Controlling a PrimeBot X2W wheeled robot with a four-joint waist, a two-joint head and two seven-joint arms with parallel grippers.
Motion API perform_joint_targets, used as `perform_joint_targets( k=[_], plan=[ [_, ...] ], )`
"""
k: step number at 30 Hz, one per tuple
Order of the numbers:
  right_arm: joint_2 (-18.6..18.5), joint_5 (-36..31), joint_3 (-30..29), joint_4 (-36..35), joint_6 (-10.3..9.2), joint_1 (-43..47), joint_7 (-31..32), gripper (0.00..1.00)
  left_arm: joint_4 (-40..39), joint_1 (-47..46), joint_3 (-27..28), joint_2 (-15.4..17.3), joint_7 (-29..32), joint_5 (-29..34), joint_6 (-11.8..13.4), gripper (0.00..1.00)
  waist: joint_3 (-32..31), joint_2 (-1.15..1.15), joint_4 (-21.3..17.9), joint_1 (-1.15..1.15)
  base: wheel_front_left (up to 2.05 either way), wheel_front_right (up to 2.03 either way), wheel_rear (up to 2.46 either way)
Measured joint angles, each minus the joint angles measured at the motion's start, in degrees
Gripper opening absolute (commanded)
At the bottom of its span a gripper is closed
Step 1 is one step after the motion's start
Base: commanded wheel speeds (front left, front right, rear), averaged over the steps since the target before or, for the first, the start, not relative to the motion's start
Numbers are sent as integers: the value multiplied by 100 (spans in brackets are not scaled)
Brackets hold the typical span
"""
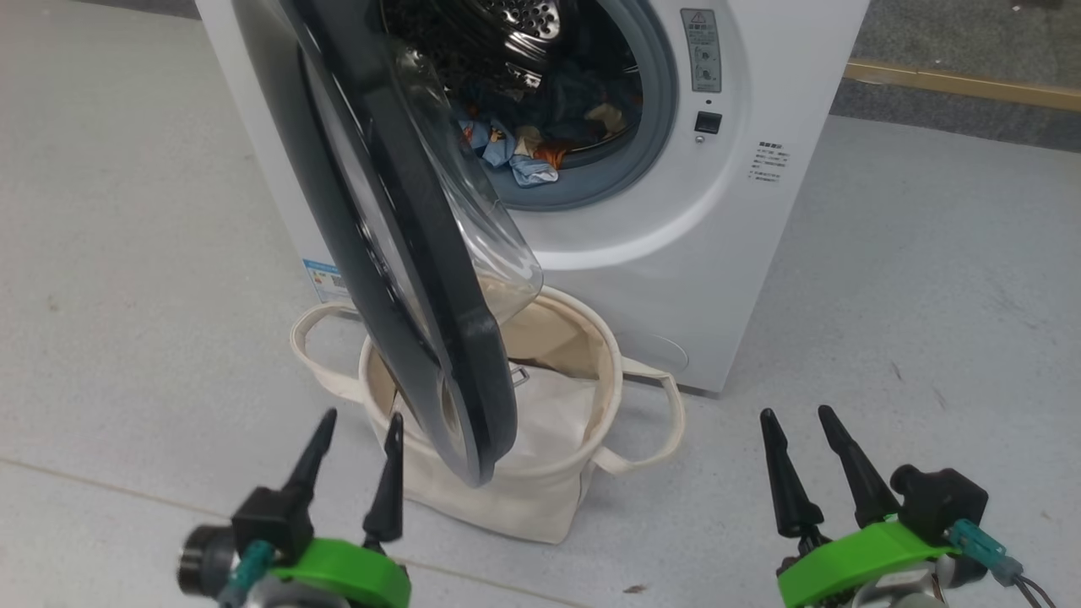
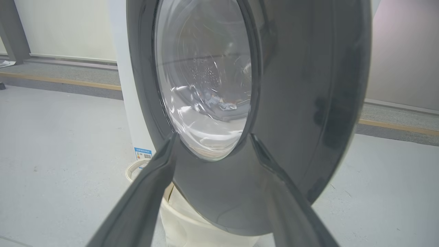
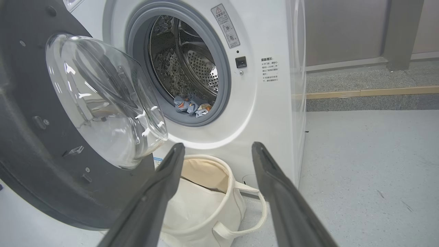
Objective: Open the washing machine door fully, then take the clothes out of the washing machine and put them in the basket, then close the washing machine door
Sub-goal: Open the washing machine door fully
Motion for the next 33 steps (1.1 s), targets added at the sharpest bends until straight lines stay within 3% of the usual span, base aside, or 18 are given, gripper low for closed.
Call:
perform_joint_targets(
  k=[11, 12, 13, 14, 23, 33],
  plan=[
    [16, 68, 2, 0, 0, -3, 0, 100, -1671, -431, 197, 170, -1, 70, 94, 100, 24, 0, 101, 0, 0, 0, 0],
    [18, 92, 5, 0, 0, -4, 0, 100, -1824, -469, 169, 168, 0, 91, 93, 80, 23, 0, 107, 0, 0, 0, 0],
    [18, 112, 9, 0, 0, -5, 0, 100, -1961, -500, 124, 160, 16, 102, 90, 5, 23, 0, 110, 0, 0, 0, 0],
    [19, 126, 13, 0, 0, -5, 0, 100, -2056, -535, 42, 153, 123, 110, 60, 0, 23, 0, 110, 0, 0, 0, 0],
    [20, 296, 131, 3, 0, -27, 0, 100, -2252, -914, -869, -79, 630, 172, -59, 0, 57, 0, 32, 0, 0, 0, 0],
    [21, 371, 152, 3, 0, -97, 0, 100, -1207, -1121, -1834, -183, 893, 318, 15, 0, 213, 0, -187, 0, 0, 0, 0]
  ],
)
